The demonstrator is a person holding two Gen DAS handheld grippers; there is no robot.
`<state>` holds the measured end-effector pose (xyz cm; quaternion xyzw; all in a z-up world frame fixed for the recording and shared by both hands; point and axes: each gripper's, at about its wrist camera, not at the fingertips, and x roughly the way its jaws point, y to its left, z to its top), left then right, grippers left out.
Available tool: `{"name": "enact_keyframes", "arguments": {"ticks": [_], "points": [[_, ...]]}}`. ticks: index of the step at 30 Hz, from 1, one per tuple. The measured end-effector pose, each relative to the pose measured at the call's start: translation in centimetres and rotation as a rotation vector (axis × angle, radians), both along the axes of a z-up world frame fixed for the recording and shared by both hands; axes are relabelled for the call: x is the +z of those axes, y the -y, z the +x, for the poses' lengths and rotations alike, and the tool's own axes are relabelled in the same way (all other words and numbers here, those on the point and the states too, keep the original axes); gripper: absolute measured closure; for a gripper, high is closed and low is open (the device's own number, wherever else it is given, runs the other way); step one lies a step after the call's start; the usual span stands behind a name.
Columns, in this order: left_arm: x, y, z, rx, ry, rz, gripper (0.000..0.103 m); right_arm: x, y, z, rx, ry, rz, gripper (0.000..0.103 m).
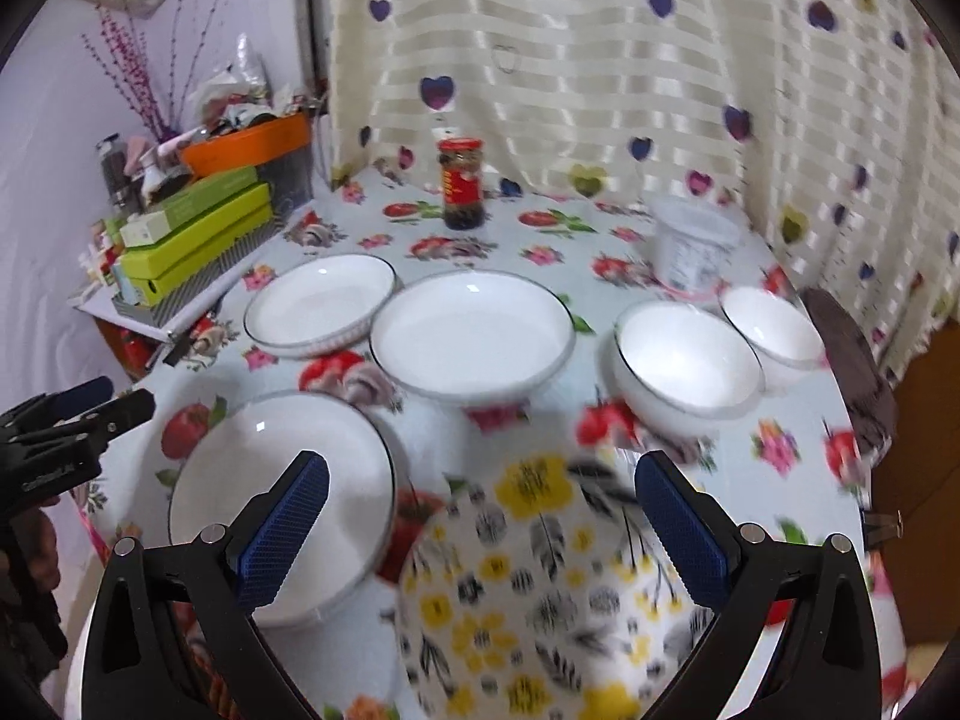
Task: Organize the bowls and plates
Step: 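Reach both grippers to the large white plate rim and close them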
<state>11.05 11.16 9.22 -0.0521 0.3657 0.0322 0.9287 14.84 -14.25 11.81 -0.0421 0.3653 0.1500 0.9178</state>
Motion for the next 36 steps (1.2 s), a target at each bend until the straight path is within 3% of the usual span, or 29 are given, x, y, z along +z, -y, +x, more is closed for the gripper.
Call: {"name": "enact_keyframes", "arguments": {"ticks": [7, 11, 18, 32, 36], "points": [[-0.1, -2.9, 4.6, 0.017, -0.028, -0.008, 0.028, 0.8, -2.4, 6.0, 0.038, -0.023, 0.001, 0.001], [-0.5, -4.1, 6.5, 0.024, -0.044, -0.019, 0.028, 0.3, -4.0, 9.3, 0.053, -0.055, -0.018, 0.018], [-1.1, -5.6, 9.5, 0.018, -0.054, -0.029, 0.034, -0.7, -6.7, 14.2, 0.122, -0.109, -0.033, 0.026], [-3.2, -7.8, 14.3, 0.031, -0.126, -0.078, 0.038, -3.7, -11.5, 21.1, 0.230, -0.183, -0.063, 0.031], [-4.0, -8.0, 15.2, 0.030, -0.149, -0.093, 0.038, -4.8, -12.1, 23.0, 0.233, -0.193, -0.088, 0.044]]}}
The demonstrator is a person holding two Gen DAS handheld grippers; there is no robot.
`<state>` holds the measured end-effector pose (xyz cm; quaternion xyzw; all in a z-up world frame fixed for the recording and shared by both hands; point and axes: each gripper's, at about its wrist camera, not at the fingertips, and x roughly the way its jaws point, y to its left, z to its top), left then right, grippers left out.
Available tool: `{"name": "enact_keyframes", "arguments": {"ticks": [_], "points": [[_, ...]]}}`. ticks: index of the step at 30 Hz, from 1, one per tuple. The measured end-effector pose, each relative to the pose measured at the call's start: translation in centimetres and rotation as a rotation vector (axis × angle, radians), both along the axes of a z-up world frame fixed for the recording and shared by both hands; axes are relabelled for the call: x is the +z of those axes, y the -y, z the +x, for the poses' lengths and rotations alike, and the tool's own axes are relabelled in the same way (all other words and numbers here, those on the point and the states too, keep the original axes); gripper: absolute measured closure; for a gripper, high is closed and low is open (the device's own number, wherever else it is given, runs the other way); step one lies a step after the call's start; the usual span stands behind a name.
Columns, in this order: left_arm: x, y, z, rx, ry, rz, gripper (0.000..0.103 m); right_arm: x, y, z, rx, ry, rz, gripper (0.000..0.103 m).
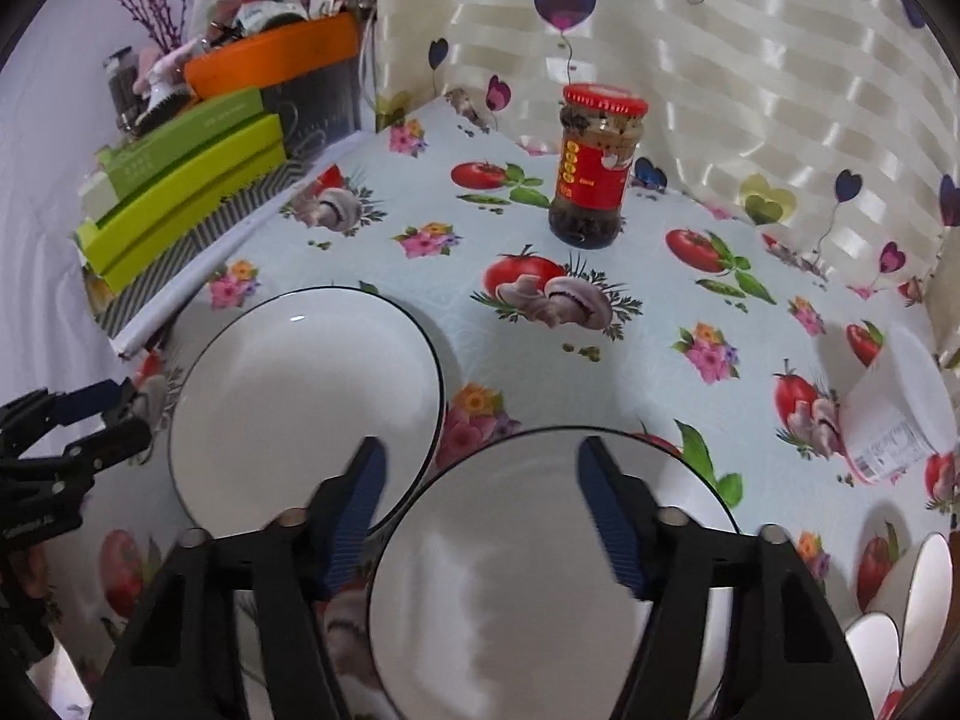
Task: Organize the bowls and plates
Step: 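Reach both grippers to the large white plate rim and close them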
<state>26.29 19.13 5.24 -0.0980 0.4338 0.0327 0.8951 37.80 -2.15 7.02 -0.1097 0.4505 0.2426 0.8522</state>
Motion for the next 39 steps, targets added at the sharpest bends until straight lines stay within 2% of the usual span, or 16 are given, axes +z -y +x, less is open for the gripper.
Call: {"name": "enact_keyframes", "arguments": {"ticks": [8, 11, 14, 17, 20, 23, 28, 36, 39], "points": [[-0.6, -0.4, 0.9, 0.012, -0.013, -0.009, 0.038, -1.7, -1.0, 1.8, 0.049, -0.046, 0.024, 0.045], [-0.7, -0.4, 1.1, 0.008, -0.016, -0.009, 0.046, -2.0, -1.5, 2.0, 0.061, -0.046, 0.019, 0.045], [-1.0, -0.5, 1.3, 0.008, -0.024, -0.016, 0.048, -2.5, -1.8, 2.4, 0.057, -0.052, 0.007, 0.047], [-1.1, -0.4, 1.3, 0.002, -0.023, -0.021, 0.051, -2.7, -2.0, 2.7, 0.060, -0.054, 0.011, 0.052], [-1.4, -0.3, 1.5, 0.002, -0.034, -0.019, 0.062, -3.0, -2.3, 3.1, 0.066, -0.061, 0.012, 0.056], [-1.7, -0.1, 1.5, -0.001, -0.044, -0.024, 0.069, -3.2, -2.3, 3.7, 0.059, -0.073, 0.030, 0.064], [-2.2, 0.2, 1.7, -0.005, -0.055, -0.025, 0.071, -3.8, -2.4, 4.2, 0.066, -0.098, 0.037, 0.071], [-2.4, 0.6, 2.0, -0.010, -0.055, -0.028, 0.081, -4.5, -2.8, 4.6, 0.089, -0.130, 0.066, 0.091], [-2.6, 0.8, 2.3, -0.002, -0.058, -0.026, 0.082, -4.5, -3.1, 4.5, 0.095, -0.130, 0.064, 0.094]]}}
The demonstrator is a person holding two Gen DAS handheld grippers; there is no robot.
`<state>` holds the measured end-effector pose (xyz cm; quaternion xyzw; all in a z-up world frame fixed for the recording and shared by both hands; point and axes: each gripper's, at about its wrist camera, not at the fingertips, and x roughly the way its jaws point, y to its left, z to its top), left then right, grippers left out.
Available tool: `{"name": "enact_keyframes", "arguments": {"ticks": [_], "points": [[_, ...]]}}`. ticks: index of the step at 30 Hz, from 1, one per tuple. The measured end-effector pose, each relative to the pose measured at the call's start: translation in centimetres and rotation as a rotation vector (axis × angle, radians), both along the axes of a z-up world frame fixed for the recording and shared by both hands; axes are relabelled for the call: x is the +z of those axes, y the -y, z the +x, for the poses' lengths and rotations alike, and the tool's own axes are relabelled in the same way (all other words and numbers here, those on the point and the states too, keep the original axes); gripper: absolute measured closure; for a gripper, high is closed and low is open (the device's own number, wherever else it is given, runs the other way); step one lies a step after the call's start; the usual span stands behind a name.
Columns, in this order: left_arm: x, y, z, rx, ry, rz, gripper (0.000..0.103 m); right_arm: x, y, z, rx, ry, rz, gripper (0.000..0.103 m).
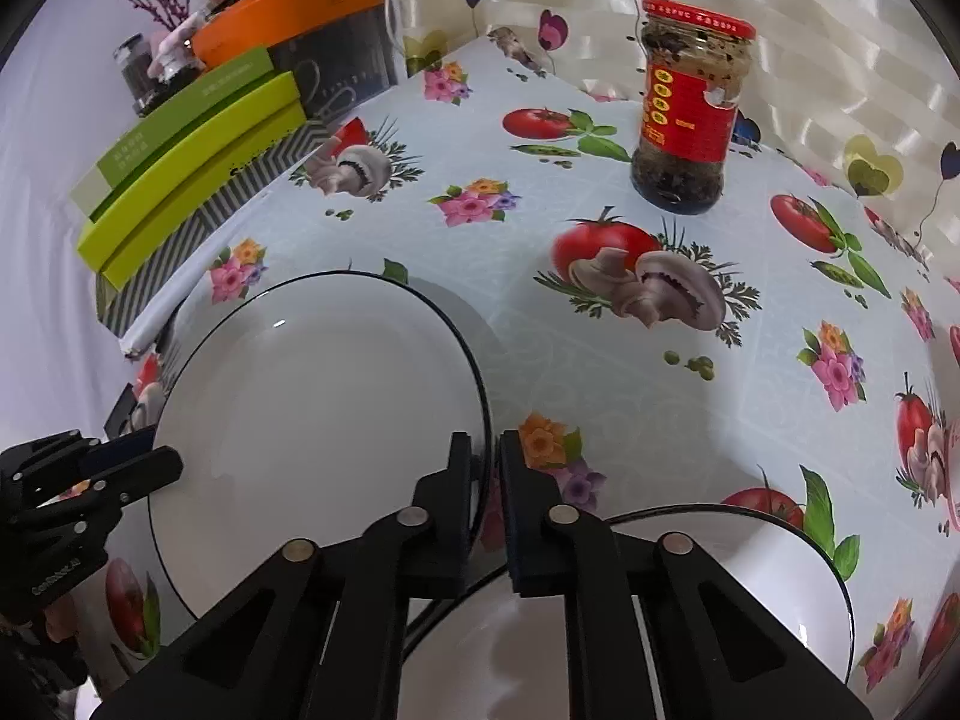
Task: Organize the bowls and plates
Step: 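Reach both grippers to the large white plate rim and close them, then lift the large white plate off the table with both grippers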
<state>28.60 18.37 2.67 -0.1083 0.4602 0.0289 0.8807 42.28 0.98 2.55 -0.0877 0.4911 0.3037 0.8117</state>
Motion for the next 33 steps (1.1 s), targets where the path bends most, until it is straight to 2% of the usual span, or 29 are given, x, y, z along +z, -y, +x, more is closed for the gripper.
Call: {"name": "enact_keyframes", "arguments": {"ticks": [18, 23, 27, 33], "points": [[-0.4, -0.4, 0.4, 0.045, 0.003, -0.036, 0.083, -0.2, 0.4, 0.3, -0.052, -0.030, 0.051, 0.094], [-0.5, -0.4, 0.5, 0.057, -0.007, -0.035, 0.083, -0.1, 0.1, 0.2, -0.058, -0.015, 0.031, 0.094], [-0.6, -0.6, 0.4, 0.071, 0.001, -0.060, 0.084, -0.1, 0.2, 0.1, -0.087, 0.000, 0.039, 0.095], [-0.4, -1.4, 0.1, 0.088, 0.009, -0.099, 0.084, 0.1, 0.3, 0.0, -0.104, -0.037, 0.056, 0.095]]}}
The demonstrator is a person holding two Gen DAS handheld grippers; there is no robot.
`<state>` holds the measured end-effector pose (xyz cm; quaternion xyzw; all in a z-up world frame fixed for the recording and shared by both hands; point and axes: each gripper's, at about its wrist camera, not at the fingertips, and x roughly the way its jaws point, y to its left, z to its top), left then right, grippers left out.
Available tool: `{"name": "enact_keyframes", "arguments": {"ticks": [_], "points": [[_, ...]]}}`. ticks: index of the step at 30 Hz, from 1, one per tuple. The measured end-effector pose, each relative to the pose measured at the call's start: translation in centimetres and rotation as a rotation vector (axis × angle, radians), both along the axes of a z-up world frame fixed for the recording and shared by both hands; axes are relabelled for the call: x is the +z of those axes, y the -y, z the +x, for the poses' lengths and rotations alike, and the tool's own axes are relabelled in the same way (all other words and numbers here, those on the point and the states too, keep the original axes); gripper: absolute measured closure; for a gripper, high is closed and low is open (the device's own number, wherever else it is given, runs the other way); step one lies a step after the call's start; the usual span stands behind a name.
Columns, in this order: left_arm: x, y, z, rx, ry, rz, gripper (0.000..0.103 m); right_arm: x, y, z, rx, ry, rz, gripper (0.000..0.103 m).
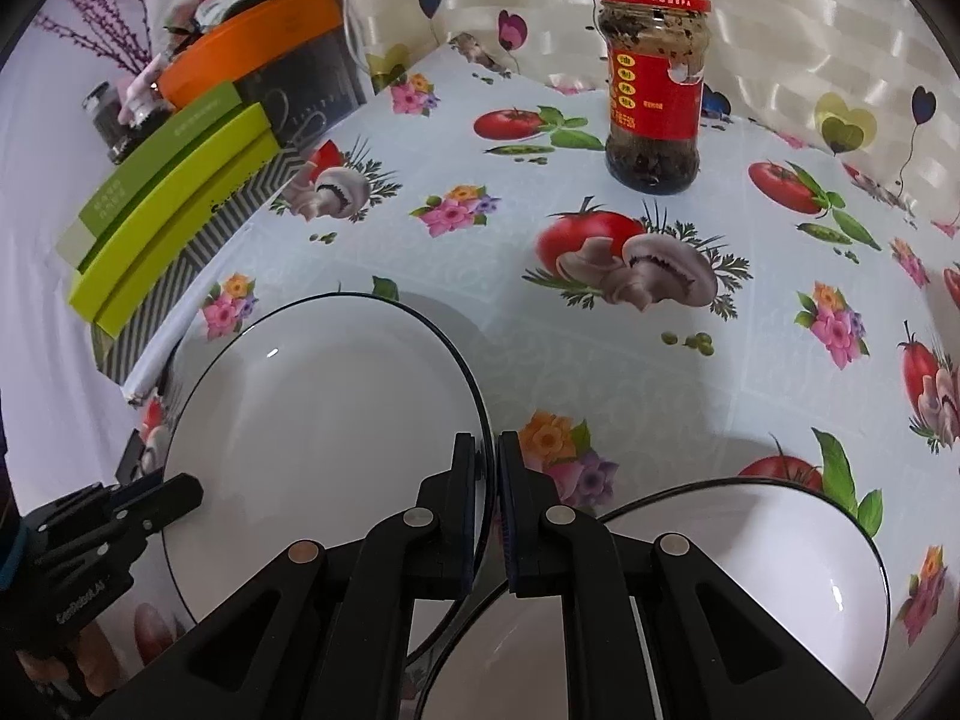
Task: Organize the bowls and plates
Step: 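Lift the large white plate off the table with both grippers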
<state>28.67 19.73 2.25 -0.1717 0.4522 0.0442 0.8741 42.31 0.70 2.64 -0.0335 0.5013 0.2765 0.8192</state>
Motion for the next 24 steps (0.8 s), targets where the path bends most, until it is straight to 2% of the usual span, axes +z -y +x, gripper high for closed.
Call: {"name": "enact_keyframes", "arguments": {"ticks": [11, 24], "points": [[1.4, -0.9, -1.4, 0.034, 0.025, 0.012, 0.084, 1.7, -0.6, -1.8, 0.006, 0.012, 0.041, 0.095], [4.4, 1.1, -4.4, 0.002, 0.059, 0.021, 0.084, 5.2, 1.7, -5.6, -0.029, 0.035, 0.050, 0.095]]}}
